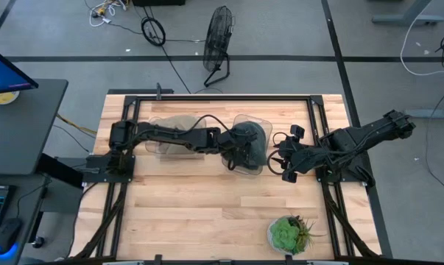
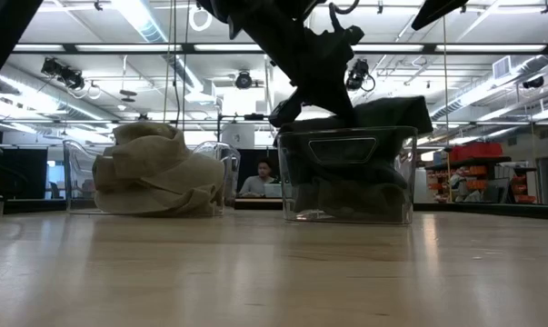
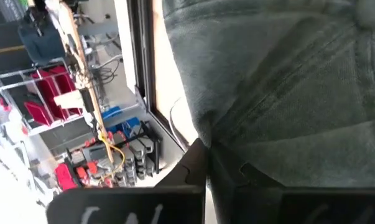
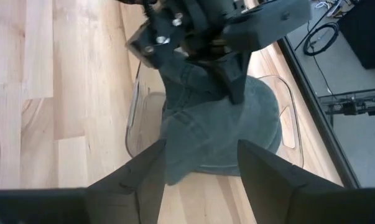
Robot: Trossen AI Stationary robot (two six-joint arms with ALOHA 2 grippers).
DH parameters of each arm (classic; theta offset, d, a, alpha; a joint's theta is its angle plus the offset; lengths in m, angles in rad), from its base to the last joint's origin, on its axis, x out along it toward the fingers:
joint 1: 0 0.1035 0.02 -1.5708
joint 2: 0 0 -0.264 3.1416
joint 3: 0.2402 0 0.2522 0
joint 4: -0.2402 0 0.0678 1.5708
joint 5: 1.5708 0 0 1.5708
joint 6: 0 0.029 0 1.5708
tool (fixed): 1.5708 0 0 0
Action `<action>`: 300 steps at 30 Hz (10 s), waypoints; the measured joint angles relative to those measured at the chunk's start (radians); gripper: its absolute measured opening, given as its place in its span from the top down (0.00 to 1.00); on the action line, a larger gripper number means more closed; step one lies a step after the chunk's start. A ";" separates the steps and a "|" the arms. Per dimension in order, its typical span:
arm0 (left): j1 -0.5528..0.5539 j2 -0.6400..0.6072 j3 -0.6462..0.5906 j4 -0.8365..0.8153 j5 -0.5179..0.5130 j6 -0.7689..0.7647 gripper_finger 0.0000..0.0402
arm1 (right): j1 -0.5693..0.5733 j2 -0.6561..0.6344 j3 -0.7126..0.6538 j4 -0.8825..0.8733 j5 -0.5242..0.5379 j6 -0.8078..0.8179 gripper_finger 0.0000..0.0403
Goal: Pick & Place hat
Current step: Stack the black cap into the right transparent bin, then return to Home Position
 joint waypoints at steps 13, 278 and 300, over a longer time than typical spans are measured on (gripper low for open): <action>0.018 -0.001 0.000 -0.138 0.056 -0.473 0.92 | 0.000 0.093 0.000 0.068 0.000 0.020 0.51; -0.132 -1.982 -1.537 0.229 0.137 -1.413 0.99 | -0.092 -1.145 -1.202 1.109 -0.160 -0.286 0.95; -0.132 -1.982 -1.538 0.230 0.137 -1.413 0.99 | -0.092 -1.145 -1.201 1.108 -0.160 -0.283 0.95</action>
